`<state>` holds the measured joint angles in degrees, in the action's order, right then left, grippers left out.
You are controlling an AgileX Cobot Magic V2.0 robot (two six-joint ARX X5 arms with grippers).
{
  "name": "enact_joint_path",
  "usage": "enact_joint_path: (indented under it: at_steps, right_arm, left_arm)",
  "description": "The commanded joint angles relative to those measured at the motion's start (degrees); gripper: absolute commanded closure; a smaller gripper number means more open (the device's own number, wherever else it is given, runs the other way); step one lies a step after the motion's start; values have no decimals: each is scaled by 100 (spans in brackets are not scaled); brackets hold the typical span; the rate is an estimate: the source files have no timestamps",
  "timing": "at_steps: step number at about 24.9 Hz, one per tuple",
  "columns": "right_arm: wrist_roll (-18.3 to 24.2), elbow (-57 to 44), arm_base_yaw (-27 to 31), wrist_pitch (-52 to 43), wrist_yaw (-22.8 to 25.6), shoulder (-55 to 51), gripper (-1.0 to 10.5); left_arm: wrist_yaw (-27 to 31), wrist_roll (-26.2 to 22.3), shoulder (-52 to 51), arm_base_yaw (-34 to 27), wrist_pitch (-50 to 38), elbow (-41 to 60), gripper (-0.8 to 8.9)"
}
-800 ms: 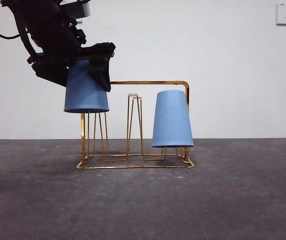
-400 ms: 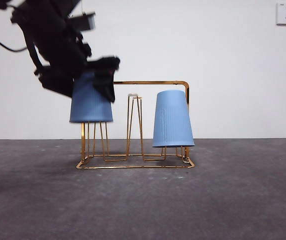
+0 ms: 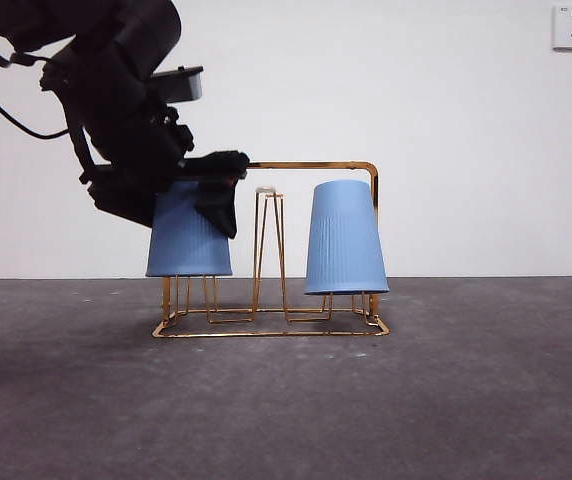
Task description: Pick up cup 1,put cup 1 in the cup rack,pick up cup 2,put cup 2 in the cup rack
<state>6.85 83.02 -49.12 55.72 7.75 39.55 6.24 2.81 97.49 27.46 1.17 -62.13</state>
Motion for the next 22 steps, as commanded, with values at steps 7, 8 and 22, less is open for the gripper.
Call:
enact_joint_path:
  at_steps: [7, 8, 22]
  right_arm:
    - [-63, -26, 0, -39, 26, -2, 729]
    - [-63, -26, 0, -37, 44, -2, 729]
    - [-42, -26, 0, -37, 46, -2, 729]
  left_arm:
    - [0, 22, 374, -17, 90, 59, 820]
    - [-4, 24, 396, -17, 94, 59, 820]
    - [-28, 61, 409, -28, 555, 50, 328]
